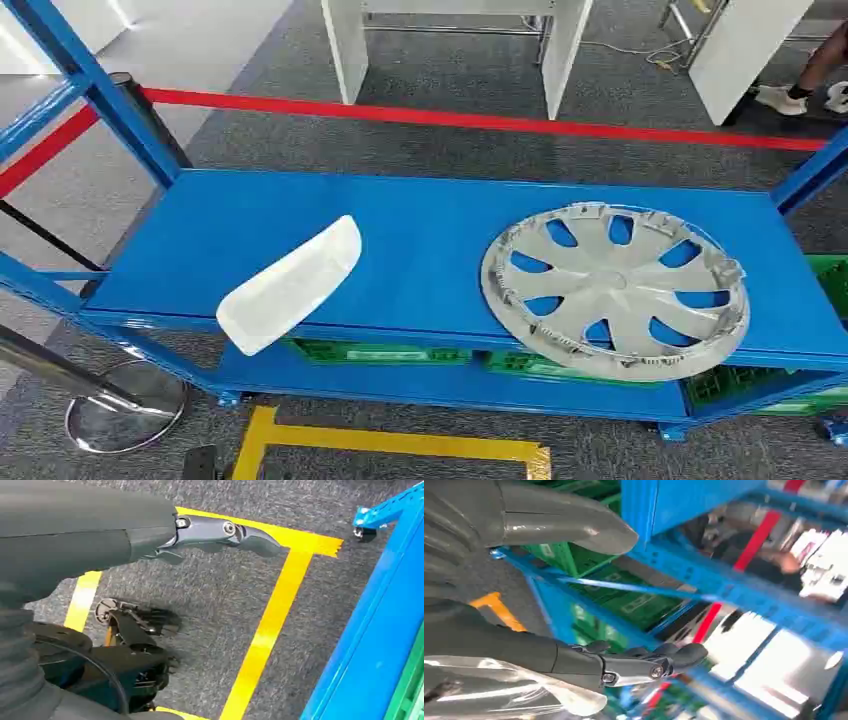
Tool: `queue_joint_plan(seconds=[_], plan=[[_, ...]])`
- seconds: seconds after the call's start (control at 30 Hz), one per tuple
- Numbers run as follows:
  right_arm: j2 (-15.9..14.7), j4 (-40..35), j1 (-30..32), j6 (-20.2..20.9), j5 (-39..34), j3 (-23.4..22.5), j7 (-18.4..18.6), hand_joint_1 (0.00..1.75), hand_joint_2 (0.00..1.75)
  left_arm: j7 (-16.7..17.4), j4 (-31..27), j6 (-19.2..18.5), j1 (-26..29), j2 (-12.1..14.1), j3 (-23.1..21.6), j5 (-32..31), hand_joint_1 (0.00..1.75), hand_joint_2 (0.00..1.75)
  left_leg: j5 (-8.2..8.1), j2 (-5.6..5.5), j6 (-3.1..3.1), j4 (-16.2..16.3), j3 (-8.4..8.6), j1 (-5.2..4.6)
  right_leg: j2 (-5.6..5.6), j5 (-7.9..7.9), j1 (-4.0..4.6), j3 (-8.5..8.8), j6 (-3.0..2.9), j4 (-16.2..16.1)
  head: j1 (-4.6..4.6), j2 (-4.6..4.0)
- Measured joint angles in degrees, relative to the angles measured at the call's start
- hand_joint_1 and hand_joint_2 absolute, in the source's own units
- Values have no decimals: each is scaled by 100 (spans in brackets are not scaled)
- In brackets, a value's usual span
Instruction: Take the parts from the cabinet and place them on the table.
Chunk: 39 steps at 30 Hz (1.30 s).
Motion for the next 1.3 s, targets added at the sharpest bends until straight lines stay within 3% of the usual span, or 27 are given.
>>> queue_joint_plan(seconds=[0.4,0.57,0.67,0.83,1.23,1.3], plan=[[59,-789,778,1322,1779,59,477,0,175,216,85,-269,-46,15,181,-85,0,175,-2,5,2,-2,0,0,5,-1,0,-1,0,0,-2,2],[61,-1095,1182,1923,2647,90,881,0,175,348,118,-365,-61,22,251,-155,0,175,-2,4,2,-2,-1,0,1,-1,0,-1,1,0,-2,2],[63,-1285,1413,2583,3681,101,1438,0,175,518,146,-455,-66,33,262,-275,0,175,-2,8,3,-2,-1,-1,10,-1,-1,-2,1,0,0,2],[85,-1458,1581,2555,4089,127,1709,0,175,601,162,-463,-71,39,262,-378,0,175,-2,10,3,-2,-1,-1,11,-1,-1,-2,1,0,-2,2],[100,-1552,1426,2618,5572,483,1646,0,175,538,177,-859,43,229,413,-223,0,175,-2,10,3,-4,0,0,10,-1,0,-1,1,0,-2,2],[92,-1543,1346,2624,5830,594,1809,0,175,538,188,-913,57,267,441,-210,0,175,-2,10,3,-5,0,0,8,-1,0,1,1,1,-2,2]])
